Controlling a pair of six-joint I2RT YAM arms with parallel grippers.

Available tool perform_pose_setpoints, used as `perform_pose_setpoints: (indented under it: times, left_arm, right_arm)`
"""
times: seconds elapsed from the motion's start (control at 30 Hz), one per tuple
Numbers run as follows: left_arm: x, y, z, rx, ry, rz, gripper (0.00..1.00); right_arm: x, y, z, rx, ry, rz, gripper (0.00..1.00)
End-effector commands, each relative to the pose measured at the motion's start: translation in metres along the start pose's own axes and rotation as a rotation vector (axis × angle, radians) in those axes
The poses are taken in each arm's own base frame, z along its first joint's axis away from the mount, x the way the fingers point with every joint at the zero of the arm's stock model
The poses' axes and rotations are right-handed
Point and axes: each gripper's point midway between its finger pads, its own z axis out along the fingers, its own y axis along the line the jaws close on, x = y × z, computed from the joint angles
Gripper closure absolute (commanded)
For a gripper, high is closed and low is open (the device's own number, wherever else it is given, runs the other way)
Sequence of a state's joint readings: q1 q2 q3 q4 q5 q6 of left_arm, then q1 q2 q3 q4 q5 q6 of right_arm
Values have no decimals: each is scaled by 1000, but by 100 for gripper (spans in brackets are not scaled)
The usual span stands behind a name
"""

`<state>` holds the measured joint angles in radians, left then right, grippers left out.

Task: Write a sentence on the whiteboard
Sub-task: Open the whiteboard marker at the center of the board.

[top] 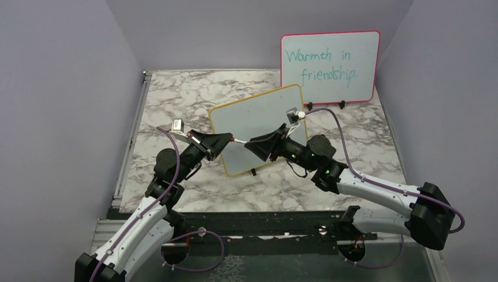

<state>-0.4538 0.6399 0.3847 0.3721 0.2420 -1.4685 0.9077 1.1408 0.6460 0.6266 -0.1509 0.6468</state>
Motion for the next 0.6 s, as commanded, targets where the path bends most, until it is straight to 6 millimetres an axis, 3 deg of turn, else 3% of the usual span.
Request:
perform_pose_setpoints:
  times: [0.0, 0.57]
  left_arm:
    - [1, -13, -2, 49, 3, -21, 100]
    - [6, -6, 1, 27, 34, -44, 100]
  right_arm:
    - [-12, 16, 5, -68, -19, -12, 55]
    - [-13, 27, 6, -121, -8, -33, 62]
